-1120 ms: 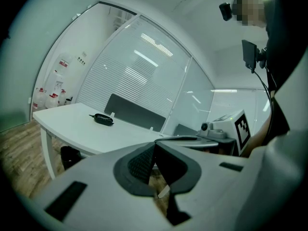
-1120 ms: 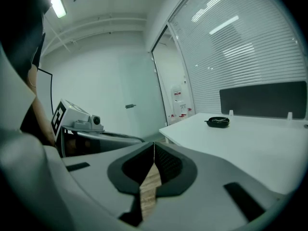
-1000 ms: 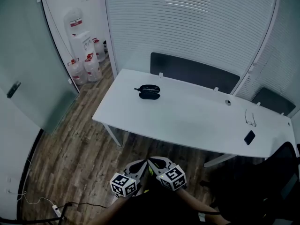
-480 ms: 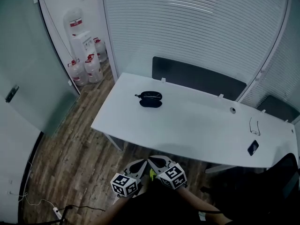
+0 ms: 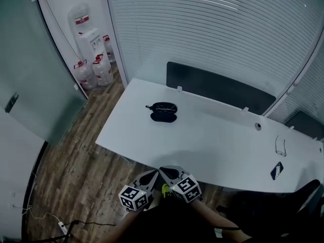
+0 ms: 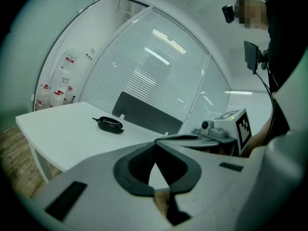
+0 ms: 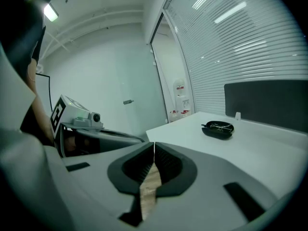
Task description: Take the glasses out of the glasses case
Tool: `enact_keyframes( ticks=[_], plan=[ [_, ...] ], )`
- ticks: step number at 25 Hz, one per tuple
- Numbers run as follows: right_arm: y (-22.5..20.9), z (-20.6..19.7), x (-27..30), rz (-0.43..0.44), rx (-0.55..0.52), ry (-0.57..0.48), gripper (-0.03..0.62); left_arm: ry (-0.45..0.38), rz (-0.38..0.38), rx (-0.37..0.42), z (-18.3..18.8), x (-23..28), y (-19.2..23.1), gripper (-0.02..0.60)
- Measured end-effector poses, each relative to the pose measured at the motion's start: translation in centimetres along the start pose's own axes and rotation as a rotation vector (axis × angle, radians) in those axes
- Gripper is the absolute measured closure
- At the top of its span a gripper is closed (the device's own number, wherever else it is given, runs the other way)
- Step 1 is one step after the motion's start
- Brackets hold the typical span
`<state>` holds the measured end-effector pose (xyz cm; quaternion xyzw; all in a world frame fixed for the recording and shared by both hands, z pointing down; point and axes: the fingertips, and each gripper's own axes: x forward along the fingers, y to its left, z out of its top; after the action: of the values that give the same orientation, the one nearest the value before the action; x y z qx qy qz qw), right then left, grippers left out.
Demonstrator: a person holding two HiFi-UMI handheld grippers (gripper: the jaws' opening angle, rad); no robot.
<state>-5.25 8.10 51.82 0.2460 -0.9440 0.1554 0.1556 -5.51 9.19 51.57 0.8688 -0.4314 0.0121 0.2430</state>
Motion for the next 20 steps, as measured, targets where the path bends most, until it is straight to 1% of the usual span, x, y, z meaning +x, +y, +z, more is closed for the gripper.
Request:
enact_keyframes(
  ticks=[12,16,20],
  plan=[
    [-7.9,2.0,1.4,0.004,-0.018,0.0,0.576,-0.021,0.013,0.021,2.8,7.2,2.3,0.571],
    [-9.1,2.6,1.7,0.022,-0.019,-0.002,0.576,-0.027,0.019,0.023,3.4,8.4,2.7,0.571],
    [-10.3,2.6,1.7,0.017,-0.013,0.001,0.576,-0.023,0.012,0.022,3.7,9.3,2.6,0.571]
  ],
)
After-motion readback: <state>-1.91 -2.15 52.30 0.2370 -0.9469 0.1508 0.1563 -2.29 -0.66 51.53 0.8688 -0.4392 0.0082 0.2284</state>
